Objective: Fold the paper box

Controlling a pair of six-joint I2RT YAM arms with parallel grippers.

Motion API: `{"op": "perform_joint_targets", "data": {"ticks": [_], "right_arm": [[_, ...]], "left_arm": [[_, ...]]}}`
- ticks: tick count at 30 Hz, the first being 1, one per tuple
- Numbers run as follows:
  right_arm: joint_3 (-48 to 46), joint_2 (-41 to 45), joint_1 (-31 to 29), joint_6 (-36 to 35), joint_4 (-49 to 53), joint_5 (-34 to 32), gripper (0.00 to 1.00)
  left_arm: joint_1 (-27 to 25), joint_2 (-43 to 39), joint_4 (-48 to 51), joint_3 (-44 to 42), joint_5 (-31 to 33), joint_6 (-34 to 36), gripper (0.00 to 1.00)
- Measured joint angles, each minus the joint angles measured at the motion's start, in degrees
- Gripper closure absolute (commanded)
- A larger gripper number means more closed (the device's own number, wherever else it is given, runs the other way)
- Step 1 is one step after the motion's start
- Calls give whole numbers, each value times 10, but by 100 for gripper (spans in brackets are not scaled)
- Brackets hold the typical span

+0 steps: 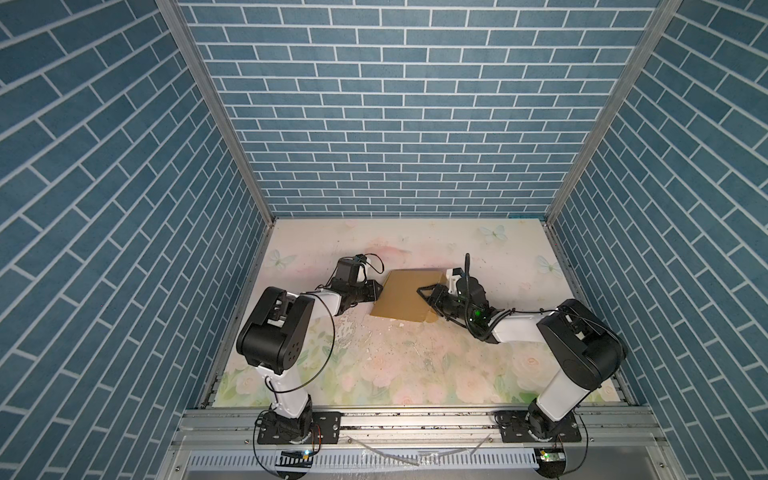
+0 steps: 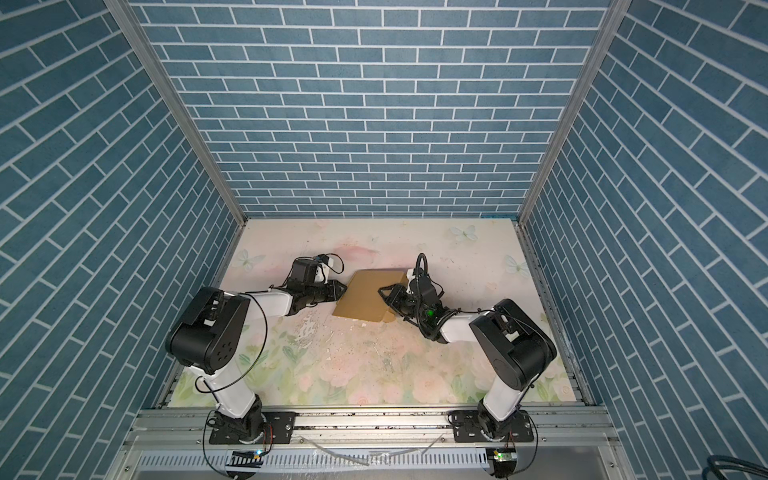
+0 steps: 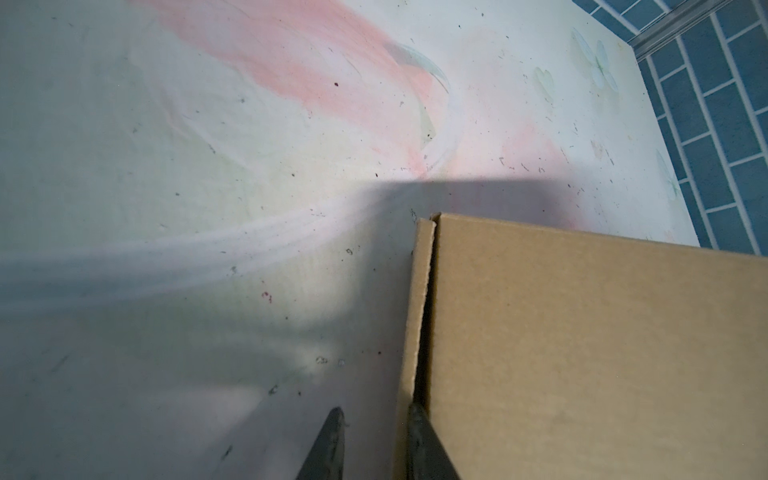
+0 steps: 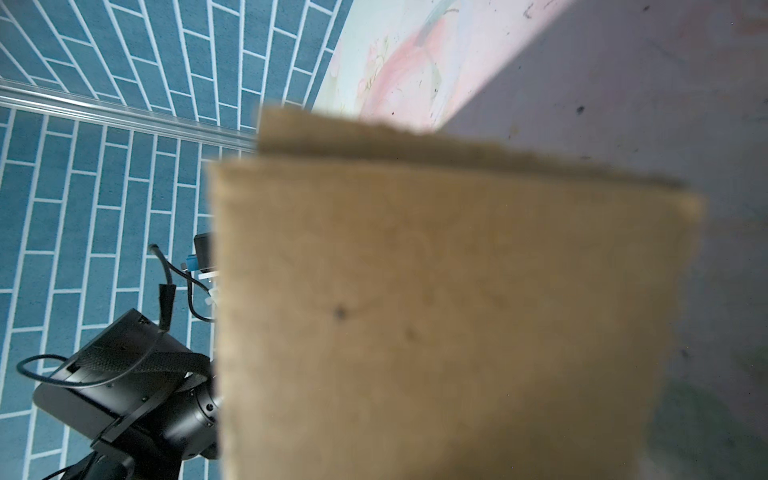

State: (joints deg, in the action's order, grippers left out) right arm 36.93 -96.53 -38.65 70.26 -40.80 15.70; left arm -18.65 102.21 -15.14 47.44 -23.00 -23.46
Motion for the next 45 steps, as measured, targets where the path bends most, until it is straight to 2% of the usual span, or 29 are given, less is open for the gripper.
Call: {"op": "perform_joint_targets", "data": {"ticks": [16,19,23,27,32,40,45], "right_arm": [[5,3,0,3,4,-7,61],[7,5,-1,-2,5,-8,61],[7,8,-4,-9,7,-3,61],[7,30,0,-21,34,4,62],[19,89,13,-57,117,11,62],[92,180,57,-103,250,59,62],[162,205,88,-133,337,113,63]], "left_arm": [[5,0,63,37,24,-23,43],[8,-12,90,58,10,-26,32],[8,-70,119,89,-1,-23,15],[12,-150,140,109,12,-15,7],[13,-216,165,116,22,-12,0],[14,-291,181,88,39,-27,1],[17,-332,180,76,11,-33,0]]}}
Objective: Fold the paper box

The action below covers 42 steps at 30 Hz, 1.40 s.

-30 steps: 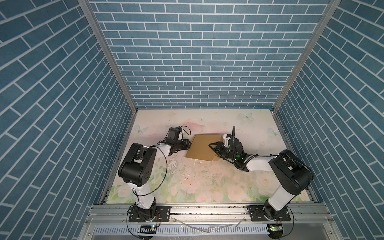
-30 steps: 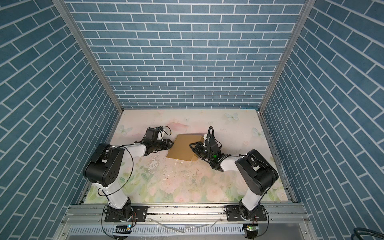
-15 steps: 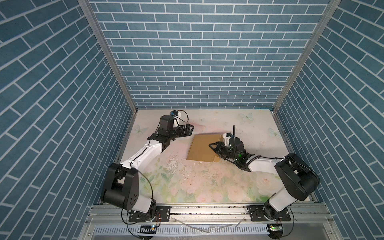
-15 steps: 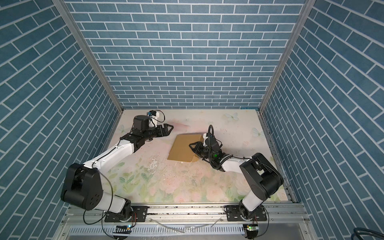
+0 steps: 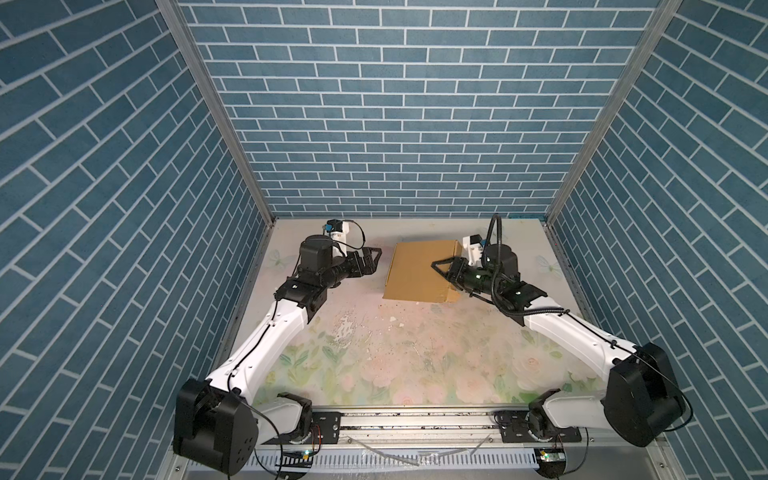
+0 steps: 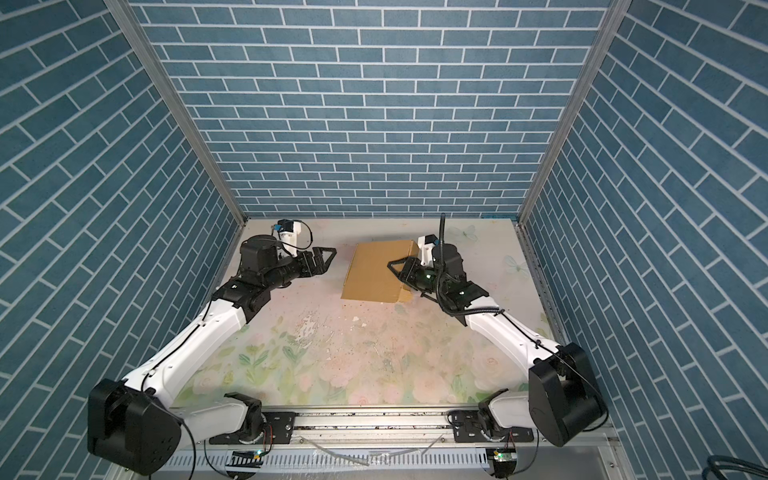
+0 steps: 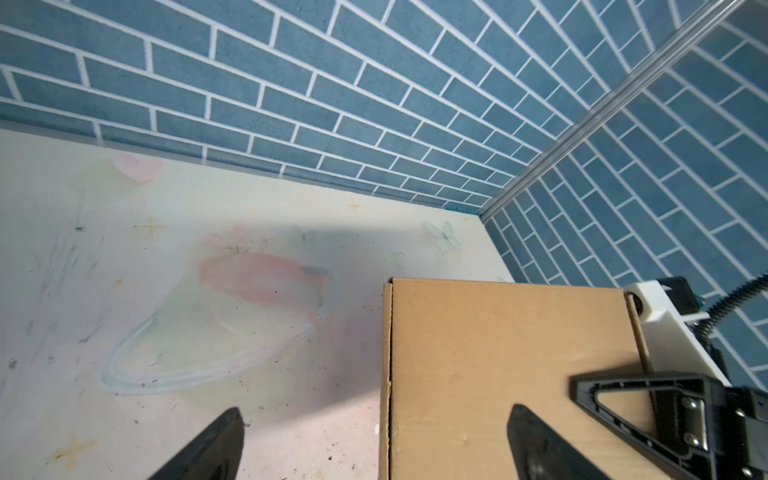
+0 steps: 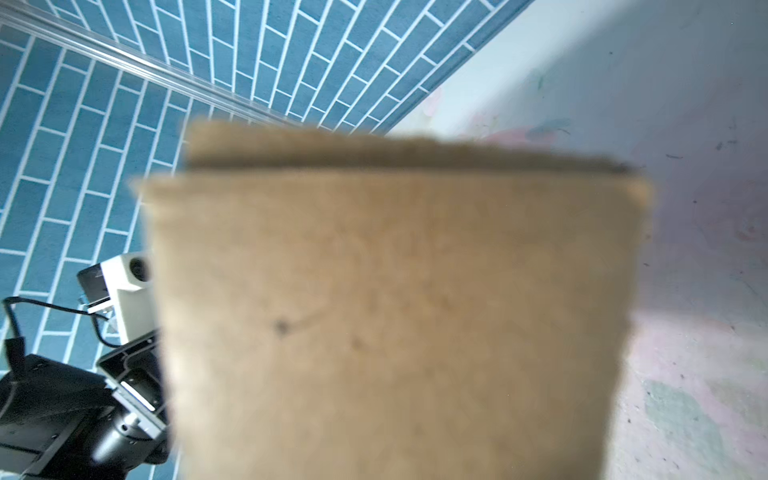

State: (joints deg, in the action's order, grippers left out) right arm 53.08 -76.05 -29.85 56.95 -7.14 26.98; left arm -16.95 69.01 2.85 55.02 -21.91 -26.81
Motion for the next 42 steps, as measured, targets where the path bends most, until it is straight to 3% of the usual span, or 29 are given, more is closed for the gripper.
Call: {"op": "perform_joint_targets", "data": {"ticks": [10,16,21,29,42], "right_arm": [[128,16,29,-80,194,78,63],[171,35,56,-114,274,104,63],[186,35,74,-123,307,120,63],[231,27,85,-125,331,143,64],[261,4,88,-152,372,149,66]], "left_arm": [[9,12,-74,-22,-147,-56,0],[15,46,-190,-86,-214,-126,0],[17,100,-386,-134,-267,-236,0],[16,260,-699,-158,-303,-428,0],[-8,284,-807,-142,-318,-482,0]]}}
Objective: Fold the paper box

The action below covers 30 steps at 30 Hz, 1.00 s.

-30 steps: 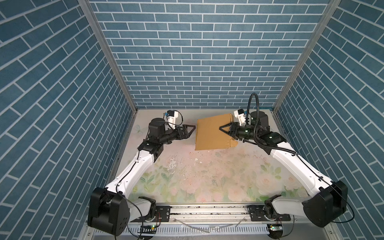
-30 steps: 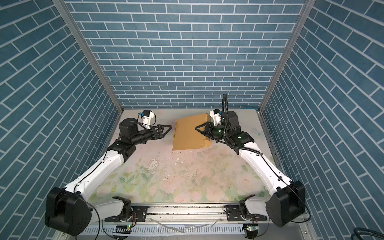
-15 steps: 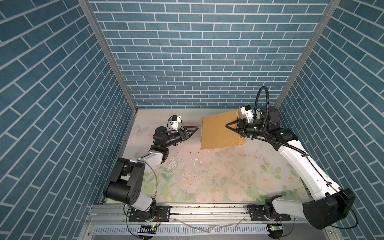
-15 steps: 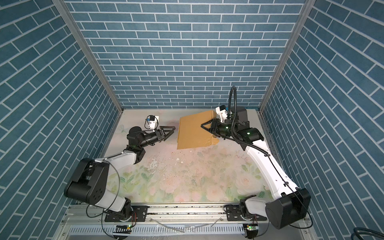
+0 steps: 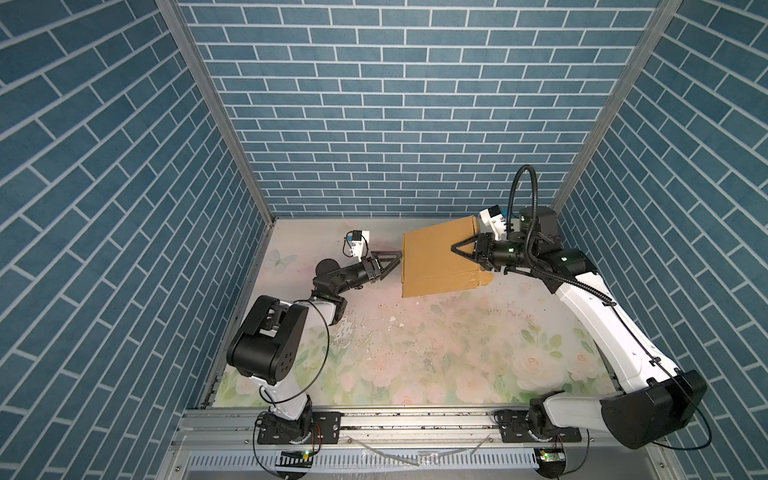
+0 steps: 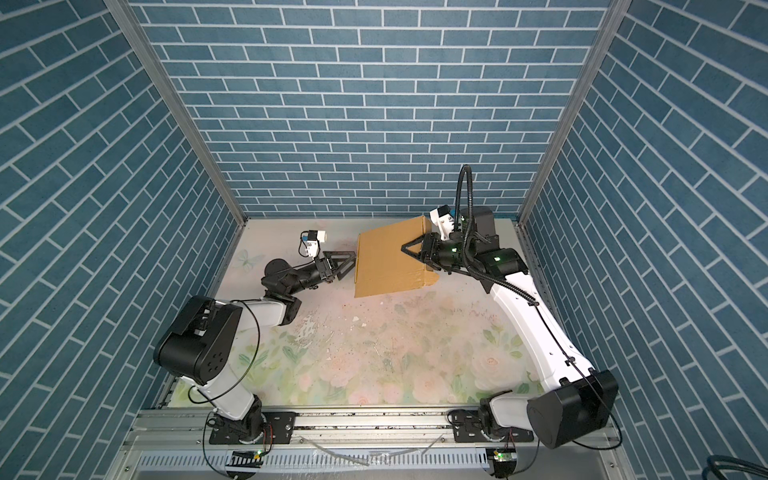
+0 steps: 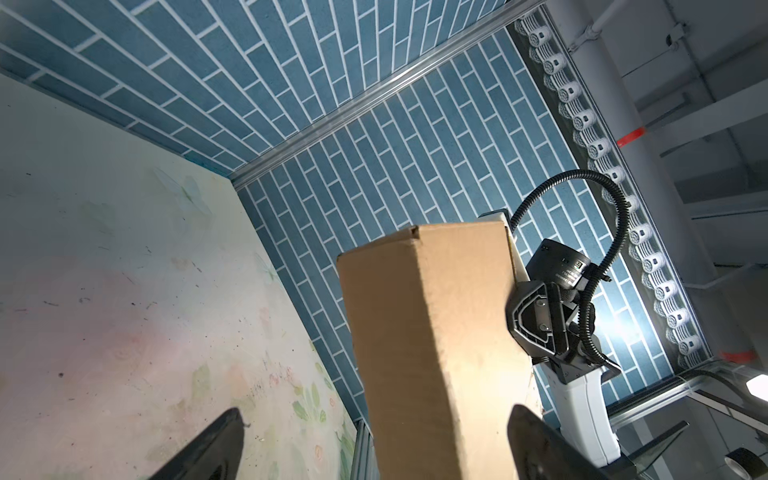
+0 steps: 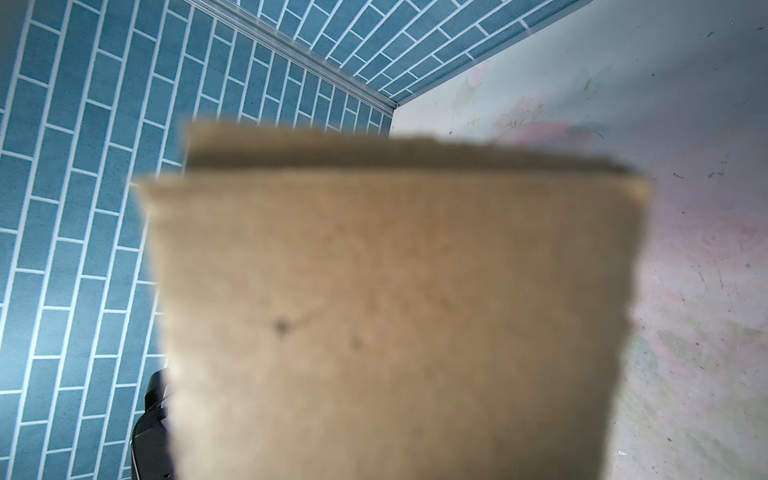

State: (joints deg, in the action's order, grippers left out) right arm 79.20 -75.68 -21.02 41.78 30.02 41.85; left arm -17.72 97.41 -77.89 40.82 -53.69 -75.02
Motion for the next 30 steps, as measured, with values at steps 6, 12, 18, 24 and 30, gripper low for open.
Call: {"op": "perform_joint_targets", "data": {"ticks": [6,12,18,24,30], "right_arm": [[11,-3,0,-3,0,4,66],[11,-12,0,-4,-3,20,66],[11,-18,1,-15,-11,35,66],[11,-18,2,-29,-18,52,66],[11,-18,10,-33,-23,66,66]], "left_arm": [[-12,0,-4,8,-4,-12,0],[-48,0,-5,45,-16,-28,0],[-70,0,-4,68,-30,-42,0],[-84,0,-2,82,-42,-48,0],[-85,1,7,99,-58,-56,3]]}}
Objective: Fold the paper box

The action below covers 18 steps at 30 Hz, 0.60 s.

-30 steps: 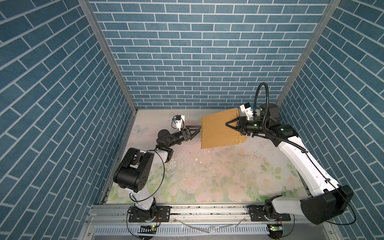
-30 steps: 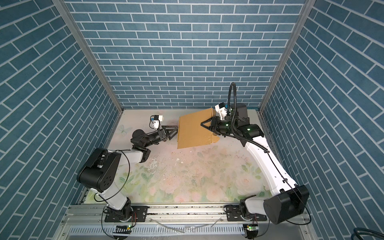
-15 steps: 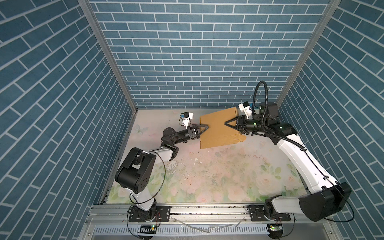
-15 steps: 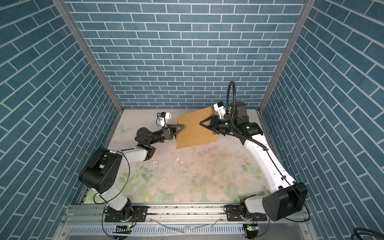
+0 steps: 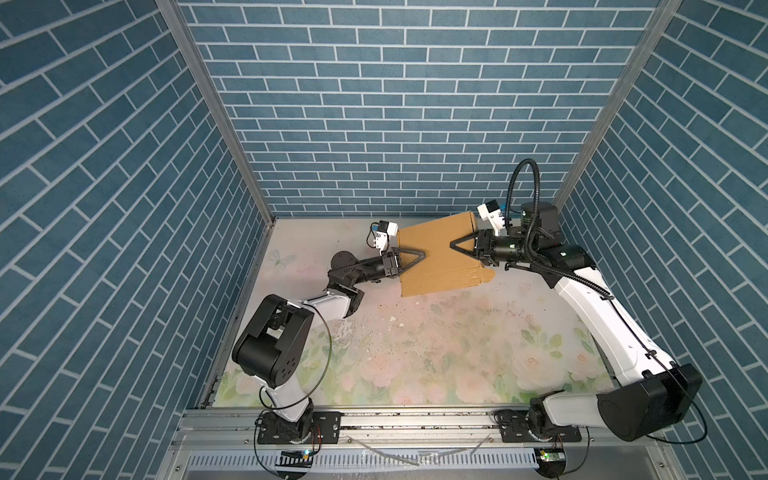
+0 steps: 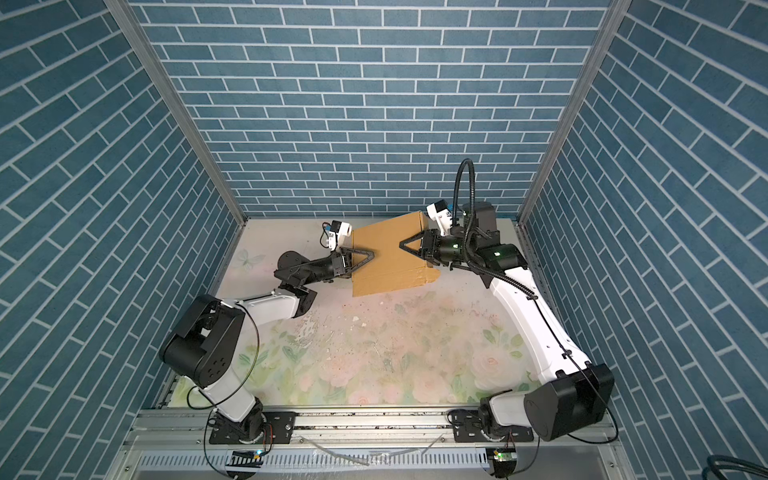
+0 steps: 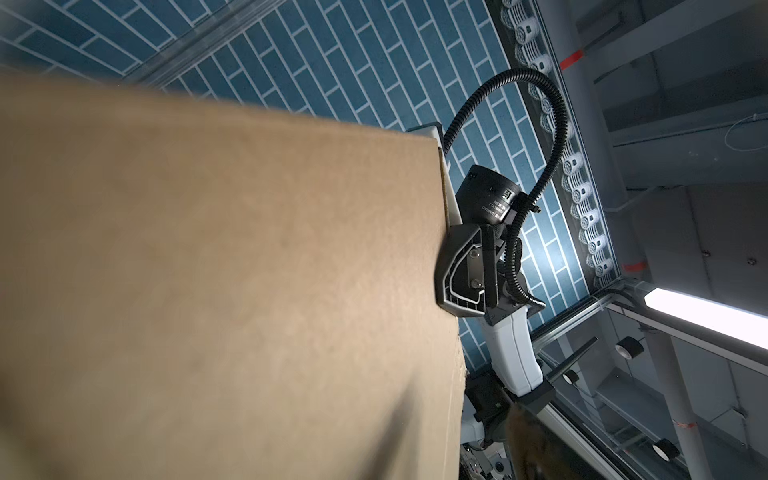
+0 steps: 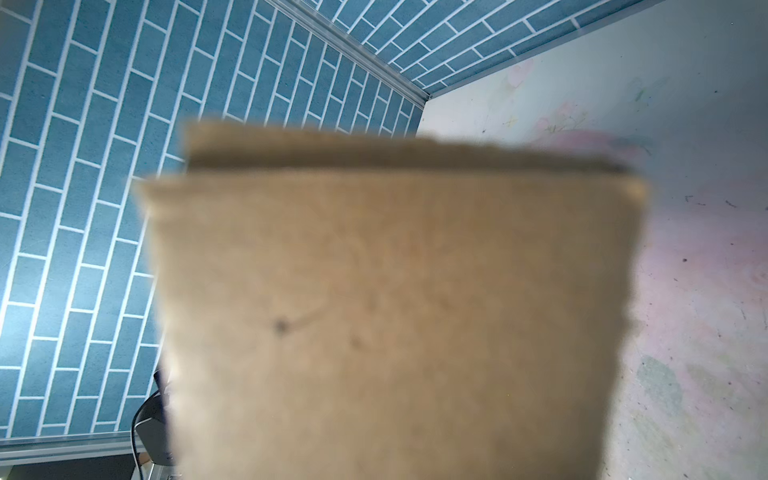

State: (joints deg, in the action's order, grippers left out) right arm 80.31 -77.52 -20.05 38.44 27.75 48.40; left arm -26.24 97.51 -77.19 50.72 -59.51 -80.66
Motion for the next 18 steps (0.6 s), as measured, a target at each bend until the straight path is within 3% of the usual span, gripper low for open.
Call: {"op": "perform_joint_targets", "data": {"ticks": [18], "right_arm": [[5,0,24,-18,-2,38,66]], "left_arm": [[-4,8,6,34,-27,-13,10]]}}
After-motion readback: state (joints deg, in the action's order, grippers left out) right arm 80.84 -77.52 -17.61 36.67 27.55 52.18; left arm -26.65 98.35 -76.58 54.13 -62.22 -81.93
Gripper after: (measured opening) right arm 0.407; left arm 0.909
